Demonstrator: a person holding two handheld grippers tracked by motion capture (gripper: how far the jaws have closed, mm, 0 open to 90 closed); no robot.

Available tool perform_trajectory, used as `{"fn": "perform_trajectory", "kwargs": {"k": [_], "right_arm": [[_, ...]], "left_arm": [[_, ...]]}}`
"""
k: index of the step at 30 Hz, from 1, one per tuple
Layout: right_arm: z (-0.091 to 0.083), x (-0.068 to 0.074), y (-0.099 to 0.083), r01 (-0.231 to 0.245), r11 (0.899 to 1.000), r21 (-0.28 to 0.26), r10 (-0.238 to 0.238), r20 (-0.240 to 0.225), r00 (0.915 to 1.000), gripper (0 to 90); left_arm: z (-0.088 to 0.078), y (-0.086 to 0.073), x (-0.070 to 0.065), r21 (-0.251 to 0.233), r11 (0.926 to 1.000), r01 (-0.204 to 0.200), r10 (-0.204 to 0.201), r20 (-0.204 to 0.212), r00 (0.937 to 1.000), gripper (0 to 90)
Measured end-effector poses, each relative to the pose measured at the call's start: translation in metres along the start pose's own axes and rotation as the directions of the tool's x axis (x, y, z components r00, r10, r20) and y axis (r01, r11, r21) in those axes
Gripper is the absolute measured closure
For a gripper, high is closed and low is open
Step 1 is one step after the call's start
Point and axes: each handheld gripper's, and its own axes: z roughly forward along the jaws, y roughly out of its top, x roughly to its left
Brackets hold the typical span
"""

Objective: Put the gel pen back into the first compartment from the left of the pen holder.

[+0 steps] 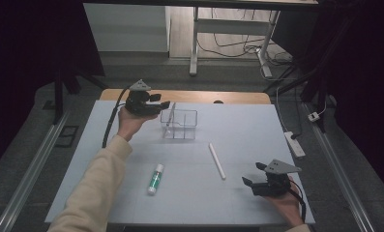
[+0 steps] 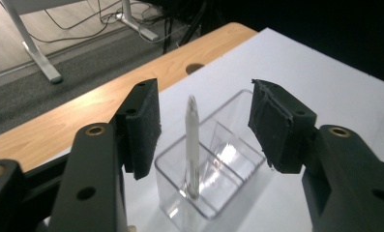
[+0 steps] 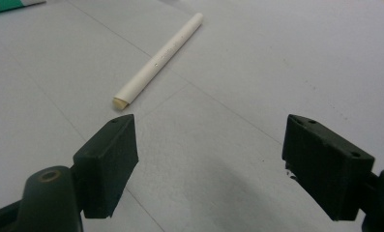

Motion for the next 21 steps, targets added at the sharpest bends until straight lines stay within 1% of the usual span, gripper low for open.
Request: {"fn": "perform_trajectory", "kwargs": {"k": [2, 11, 14, 21], "right_arm": [[0.000, 0.000, 0.000, -0.001, 1.000, -0.002, 0.001, 0.001, 1.0000, 19.6], [0.000, 0.000, 0.000, 0.000, 1.000, -0.004, 0.000, 0.002, 1.0000, 19.6], [0.000, 0.000, 0.000, 0.000, 1.000, -0.003, 0.000, 0.002, 1.0000, 19.6], [0.000, 0.000, 0.000, 0.003, 1.000, -0.001, -0.003, 0.006, 1.0000, 19.6]], "left_arm": [[-0.004, -0.003, -0.002, 0.004, 1.0000, -0.005, 0.005, -0.002, 1.0000, 43.8], [-0.020, -0.014, -0.008, 0.014, 0.9999, 0.000, 0.000, 0.014, 0.9999, 43.3], [-0.023, -0.018, -0.011, 0.017, 0.9998, -0.003, 0.003, 0.016, 0.9999, 43.4], [-0.028, -0.027, -0.014, 0.034, 0.9994, 0.006, -0.006, 0.024, 0.9997, 43.7]]}}
